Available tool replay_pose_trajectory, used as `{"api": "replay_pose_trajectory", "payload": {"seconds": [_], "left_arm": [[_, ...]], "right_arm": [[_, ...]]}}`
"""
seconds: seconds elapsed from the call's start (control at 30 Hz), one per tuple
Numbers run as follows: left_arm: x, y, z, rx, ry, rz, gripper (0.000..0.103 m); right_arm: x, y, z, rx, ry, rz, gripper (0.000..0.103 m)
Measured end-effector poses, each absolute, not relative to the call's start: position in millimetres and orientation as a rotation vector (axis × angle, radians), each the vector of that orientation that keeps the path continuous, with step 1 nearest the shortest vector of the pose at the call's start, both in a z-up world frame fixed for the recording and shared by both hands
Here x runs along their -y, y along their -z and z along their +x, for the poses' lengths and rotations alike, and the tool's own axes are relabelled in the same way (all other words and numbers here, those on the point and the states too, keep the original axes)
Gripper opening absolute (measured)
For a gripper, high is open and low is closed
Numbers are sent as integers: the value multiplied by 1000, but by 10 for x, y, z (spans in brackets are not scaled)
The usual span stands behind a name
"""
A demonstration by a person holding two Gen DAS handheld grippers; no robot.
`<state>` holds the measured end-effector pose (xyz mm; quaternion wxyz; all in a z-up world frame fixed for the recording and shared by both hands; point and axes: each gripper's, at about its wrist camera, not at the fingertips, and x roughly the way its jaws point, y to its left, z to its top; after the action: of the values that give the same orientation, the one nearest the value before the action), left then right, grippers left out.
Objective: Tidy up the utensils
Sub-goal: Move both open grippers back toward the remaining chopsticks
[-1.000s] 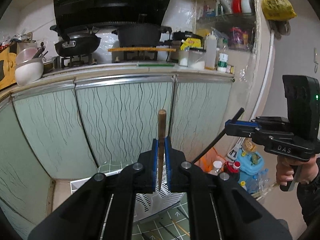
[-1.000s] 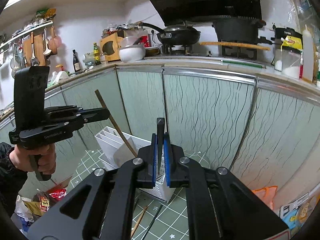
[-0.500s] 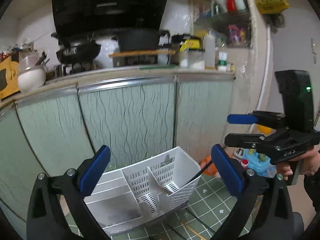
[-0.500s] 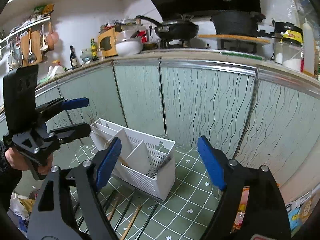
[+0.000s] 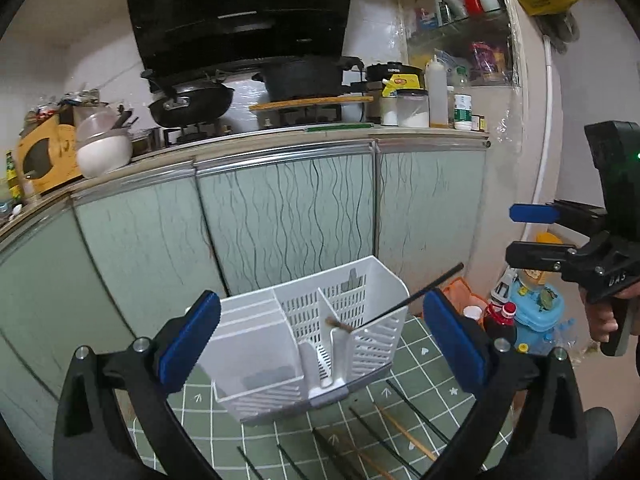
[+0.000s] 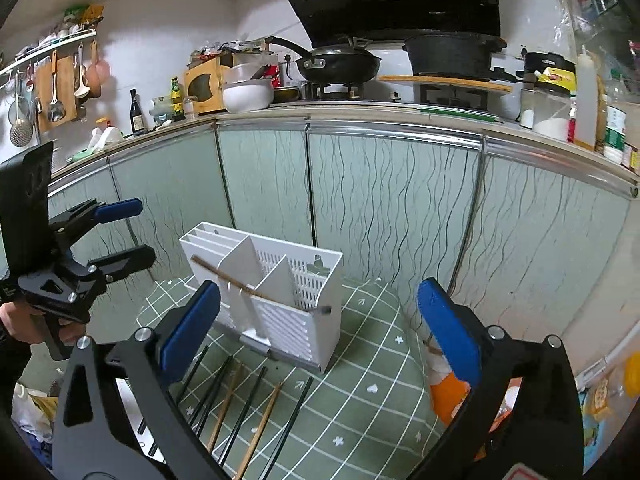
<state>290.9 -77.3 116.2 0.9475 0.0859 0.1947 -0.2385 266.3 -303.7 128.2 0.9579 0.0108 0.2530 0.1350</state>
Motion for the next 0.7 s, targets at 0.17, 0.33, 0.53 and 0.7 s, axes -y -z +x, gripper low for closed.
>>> {"api": "replay_pose_trajectory", "payload": {"seconds": [0.17, 0.33, 0.53, 0.7], "left_arm": [[621, -1067, 2678, -397, 442, 159, 99], [458, -942, 2521, -412, 409, 123, 99], [256, -728, 2395, -436, 332, 93, 99], [137, -542, 2280, -440, 294, 72, 99]], "right_arm": [[3002, -1155, 2403, -518, -254, 14, 95], [2959, -1020, 2220, -522, -245, 4, 95], [2951, -816, 2053, -535, -225, 17, 95], [2918, -583, 1945, -552, -194, 19, 95]]}}
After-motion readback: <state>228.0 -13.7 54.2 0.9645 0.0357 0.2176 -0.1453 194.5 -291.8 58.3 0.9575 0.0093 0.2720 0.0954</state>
